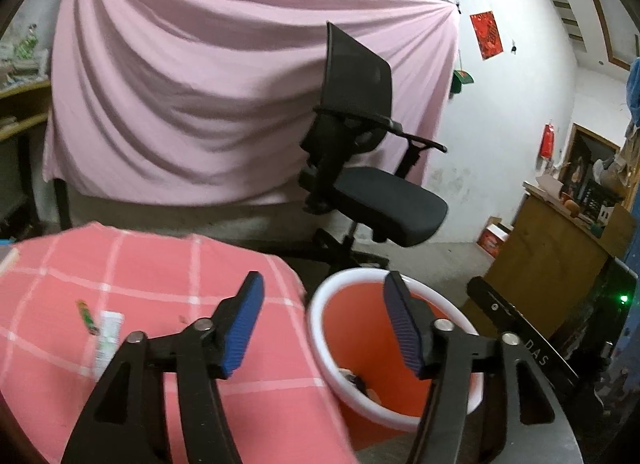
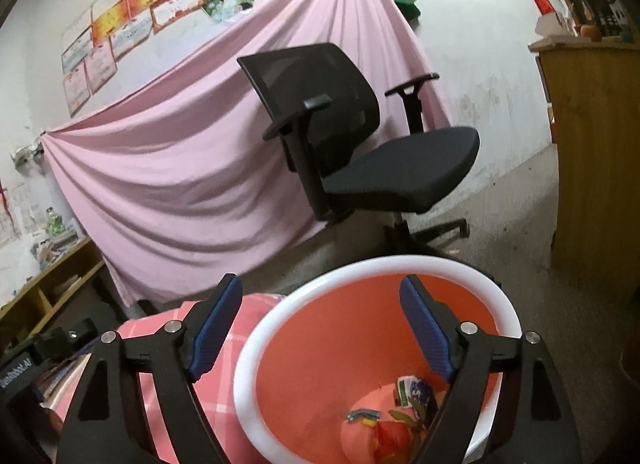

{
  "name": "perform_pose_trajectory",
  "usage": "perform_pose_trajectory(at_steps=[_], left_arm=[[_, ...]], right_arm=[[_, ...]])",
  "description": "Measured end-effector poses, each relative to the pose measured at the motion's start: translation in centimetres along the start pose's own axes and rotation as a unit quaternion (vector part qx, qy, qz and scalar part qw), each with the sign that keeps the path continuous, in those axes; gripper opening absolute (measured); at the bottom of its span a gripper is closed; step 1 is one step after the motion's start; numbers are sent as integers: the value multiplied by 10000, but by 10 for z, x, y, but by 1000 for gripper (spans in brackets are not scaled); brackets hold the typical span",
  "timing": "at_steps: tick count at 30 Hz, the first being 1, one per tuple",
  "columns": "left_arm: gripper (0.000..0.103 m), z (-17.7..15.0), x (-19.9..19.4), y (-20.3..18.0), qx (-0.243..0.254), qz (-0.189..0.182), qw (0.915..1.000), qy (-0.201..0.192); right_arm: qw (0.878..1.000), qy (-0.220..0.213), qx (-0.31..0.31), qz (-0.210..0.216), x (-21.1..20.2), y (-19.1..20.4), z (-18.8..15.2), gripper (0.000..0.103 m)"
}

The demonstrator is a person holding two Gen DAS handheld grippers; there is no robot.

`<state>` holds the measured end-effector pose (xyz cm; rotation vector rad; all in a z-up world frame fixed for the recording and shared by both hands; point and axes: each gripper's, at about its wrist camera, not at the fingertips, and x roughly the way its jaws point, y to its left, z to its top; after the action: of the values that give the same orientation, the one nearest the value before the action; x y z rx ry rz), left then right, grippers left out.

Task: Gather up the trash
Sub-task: 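Lift both open grippers away from the bucket toward the table, then lower the left gripper onto the green battery while the right gripper reaches the white tube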

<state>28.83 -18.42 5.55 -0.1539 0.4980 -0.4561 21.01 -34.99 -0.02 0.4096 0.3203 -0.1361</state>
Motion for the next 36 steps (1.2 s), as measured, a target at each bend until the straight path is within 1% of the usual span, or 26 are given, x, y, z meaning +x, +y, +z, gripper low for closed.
perform_pose_trajectory(at_steps=[1, 2, 3, 4, 5, 7, 8, 9, 12, 15, 19, 23, 27, 29, 31, 36], left_arm=[[67, 1, -6, 3, -2, 88, 9999, -105], [73, 1, -13, 6, -22, 164, 9996, -238], [76, 1, -19, 9, -34, 238, 9991, -358], [83, 1, -27, 13, -67, 322, 9981, -528], [90, 1, -34, 17, -90, 413, 9968, -682], [99, 1, -45, 25, -101, 605, 9938, -931], [101, 1, -49, 28, -98, 684, 9924, -1018], [101, 0, -55, 31, -72, 800, 9901, -1152], [101, -3, -67, 42, 79, 1164, 9844, -1314], [101, -9, -77, 58, 162, 1427, 9789, -1453], [101, -20, -93, 82, 104, 1648, 9734, -1587], [101, -28, -106, 106, 129, 1890, 9665, -1735], [101, -47, -126, 128, 230, 2306, 9504, -2072], [101, -58, -133, 138, 211, 2459, 9439, -2192], [101, -63, -137, 148, 122, 2467, 9421, -2269], [101, -65, -144, 166, 139, 2536, 9412, -2228]], right_arm=[[10000, -42, -28, -1, -1, 3, 0, 85], [10000, -89, -41, 2, -2, 5, 0, 91], [9999, -153, -38, 8, -4, 7, 0, 94], [9997, -239, -28, 11, -7, 9, 0, 100], [9992, -403, 1, 34, -12, 12, 1, 103], [9976, -676, 38, 134, -20, 18, 1, 103], [9970, -753, 35, 172, -23, 22, 1, 103], [9958, -884, 11, 241, -26, 27, 1, 103], [9929, -1134, -104, 355, -33, 42, 1, 103], [9891, -1351, -246, 527, -39, 59, -1, 103], [9845, -1537, -434, 731, -44, 85, -7, 103], [9819, -1514, -696, 898, -41, 112, -16, 103], [9785, -1466, -1010, 1040, -38, 138, -27, 103], [9774, -1391, -1140, 1108, -35, 148, -32, 103], [9748, -1322, -1382, 1151, -33, 162, -38, 103], [9687, -1204, -1793, 1227, -31, 180, -53, 103]])
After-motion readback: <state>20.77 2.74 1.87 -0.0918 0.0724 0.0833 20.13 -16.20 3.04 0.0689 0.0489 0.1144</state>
